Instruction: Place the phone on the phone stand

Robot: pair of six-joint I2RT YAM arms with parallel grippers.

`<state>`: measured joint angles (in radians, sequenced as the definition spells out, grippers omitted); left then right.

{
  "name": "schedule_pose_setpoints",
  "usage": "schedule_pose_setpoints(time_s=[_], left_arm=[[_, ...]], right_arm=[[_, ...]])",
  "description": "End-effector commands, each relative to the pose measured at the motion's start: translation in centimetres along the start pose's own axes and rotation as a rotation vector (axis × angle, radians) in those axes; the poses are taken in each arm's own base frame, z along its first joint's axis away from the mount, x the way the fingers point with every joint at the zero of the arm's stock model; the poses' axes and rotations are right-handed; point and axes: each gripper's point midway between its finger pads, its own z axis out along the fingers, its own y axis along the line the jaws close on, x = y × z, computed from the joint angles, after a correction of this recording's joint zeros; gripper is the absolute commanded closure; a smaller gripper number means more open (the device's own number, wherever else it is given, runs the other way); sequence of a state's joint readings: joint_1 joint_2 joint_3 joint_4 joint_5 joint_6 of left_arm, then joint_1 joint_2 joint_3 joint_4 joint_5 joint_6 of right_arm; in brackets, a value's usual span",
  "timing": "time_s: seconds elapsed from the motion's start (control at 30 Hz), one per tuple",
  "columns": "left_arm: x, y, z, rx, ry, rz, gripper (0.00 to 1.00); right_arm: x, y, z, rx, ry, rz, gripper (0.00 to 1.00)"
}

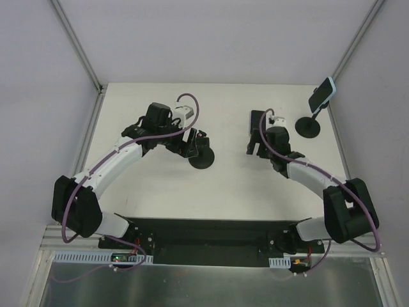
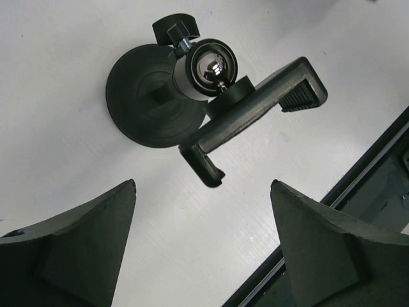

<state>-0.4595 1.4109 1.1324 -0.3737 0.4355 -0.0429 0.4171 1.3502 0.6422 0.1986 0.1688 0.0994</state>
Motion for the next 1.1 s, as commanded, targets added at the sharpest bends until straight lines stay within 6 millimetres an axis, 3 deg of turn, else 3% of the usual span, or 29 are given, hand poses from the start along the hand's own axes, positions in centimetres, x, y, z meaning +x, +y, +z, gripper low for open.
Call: schedule_pose_setpoints(time_s=[0.0,0.07,0.1,0.13,0.2,0.3,0.33,0.37,0.4,0.43,0.5,0.53,0.6,0.87,0.93,1.07], left_arm=[[-1.0,-1.1,-2.7,-0.026,-0.075,0.034,0.15],[-1.4,-1.2,-3.6,-0.044,-0.107,0.04,0.14],[-1.6,-1.1,-3.9,-0.052,-0.121,0.046,0.14],[-1.7,-0.9,-4.3,-0.075,-0.134,0.047,0.14],[-2.2,-1.0,-5.4,-0.094,-0.176,0.054,0.14],[-2.7,-1.4,-6.7,-0.105,-0.232,0.07,0.14],[-3.0,-1.6,-7.2,-0.105,-0.254,0.075,0.15],[-3.1,-1.6,-7.5,-0.11,-0.265,0.078,0.14],[-3.1,-1.7,-7.7,-0.11,-0.273,0.078,0.14],[-3.2,-1.8,-7.9,-0.112,-0.282,0.079,0.14],[-3.4,-2.0,-8.3,-0.108,-0.3,0.083,0.14],[-3.4,-2.2,-8.4,-0.104,-0.304,0.08,0.14],[-3.5,-2.5,-8.7,-0.088,-0.314,0.083,0.14],[-3.8,-3.1,-9.3,-0.074,-0.335,0.086,0.14],[-3.8,-3.2,-9.3,-0.071,-0.334,0.087,0.14],[-3.8,-3.1,-9.2,-0.072,-0.333,0.084,0.14]], right_arm=[[-4.9,-2.7,0.8,0.151,0.039,0.14,0.0],[-4.6,-3.9,1.5,0.213,0.104,0.101,0.0],[-5.4,-4.6,1.9,0.227,0.111,0.106,0.03],[-6.5,-4.1,3.0,0.199,0.126,0.104,0.03],[-6.9,-4.8,3.7,0.201,0.188,0.093,0.03],[-7.6,-4.3,6.1,0.157,0.265,0.069,0.03],[-6.3,-4.2,7.0,0.152,0.342,0.065,0.03],[-7.9,-3.6,7.6,0.127,0.33,0.06,0.03],[-8.2,-3.4,8.0,0.121,0.343,0.055,0.03],[-7.3,-3.6,9.1,0.124,0.377,0.054,0.03],[-8.1,-3.0,9.8,0.094,0.381,0.059,0.03],[-7.2,-3.2,10.4,0.105,0.411,0.061,0.03],[-7.7,-3.1,10.9,0.104,0.41,0.064,0.03],[-5.3,-3.6,11.7,0.225,0.481,-0.023,0.03],[-5.0,-4.7,11.7,0.32,0.505,-0.066,0.03],[-4.0,-4.8,12.5,0.327,0.562,-0.05,0.01]])
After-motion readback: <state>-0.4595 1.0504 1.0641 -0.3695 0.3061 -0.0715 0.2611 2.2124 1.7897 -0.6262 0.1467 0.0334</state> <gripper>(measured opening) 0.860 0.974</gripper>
